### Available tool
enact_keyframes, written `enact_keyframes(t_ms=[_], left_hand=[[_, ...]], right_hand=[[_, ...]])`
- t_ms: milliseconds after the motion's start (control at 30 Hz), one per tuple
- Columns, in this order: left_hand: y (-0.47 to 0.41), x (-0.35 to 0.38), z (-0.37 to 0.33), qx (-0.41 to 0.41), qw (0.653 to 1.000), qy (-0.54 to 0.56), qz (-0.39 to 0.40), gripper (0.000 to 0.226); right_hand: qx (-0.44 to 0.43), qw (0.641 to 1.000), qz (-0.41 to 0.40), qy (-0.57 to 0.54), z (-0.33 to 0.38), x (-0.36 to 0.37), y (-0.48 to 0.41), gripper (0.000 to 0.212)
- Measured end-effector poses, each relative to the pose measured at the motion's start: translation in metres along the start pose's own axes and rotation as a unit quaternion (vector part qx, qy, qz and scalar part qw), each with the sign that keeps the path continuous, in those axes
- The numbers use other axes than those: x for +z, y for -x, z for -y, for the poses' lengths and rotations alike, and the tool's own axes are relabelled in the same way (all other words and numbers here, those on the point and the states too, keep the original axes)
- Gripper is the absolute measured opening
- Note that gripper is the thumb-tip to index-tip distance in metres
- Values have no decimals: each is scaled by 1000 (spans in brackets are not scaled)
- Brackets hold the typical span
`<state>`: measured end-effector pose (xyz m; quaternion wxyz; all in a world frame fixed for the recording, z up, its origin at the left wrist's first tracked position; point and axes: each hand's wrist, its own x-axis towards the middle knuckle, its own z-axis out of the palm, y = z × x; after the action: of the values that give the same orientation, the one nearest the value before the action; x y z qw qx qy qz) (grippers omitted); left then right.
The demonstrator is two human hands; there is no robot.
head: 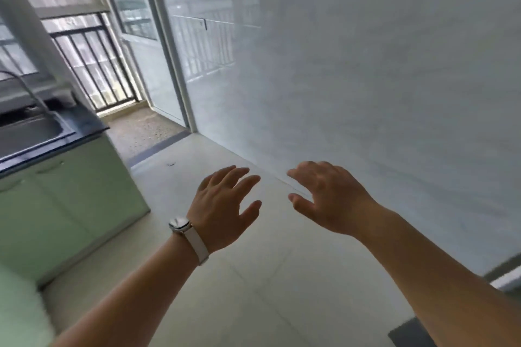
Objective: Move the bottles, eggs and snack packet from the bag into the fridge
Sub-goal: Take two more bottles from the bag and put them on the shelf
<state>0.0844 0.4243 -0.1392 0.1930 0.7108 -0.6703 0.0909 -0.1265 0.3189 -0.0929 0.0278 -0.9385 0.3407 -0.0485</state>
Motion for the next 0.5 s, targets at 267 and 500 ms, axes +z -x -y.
enact_keyframes(t_ms=[267, 500], left_hand=[[98, -42, 97, -172, 984, -41, -24, 52], [161, -61, 160, -296, 951, -78, -32, 51]], right_hand=[[-173, 985, 26, -9, 120, 20, -81, 71], [-316, 947, 40, -30, 213, 49, -151, 55]])
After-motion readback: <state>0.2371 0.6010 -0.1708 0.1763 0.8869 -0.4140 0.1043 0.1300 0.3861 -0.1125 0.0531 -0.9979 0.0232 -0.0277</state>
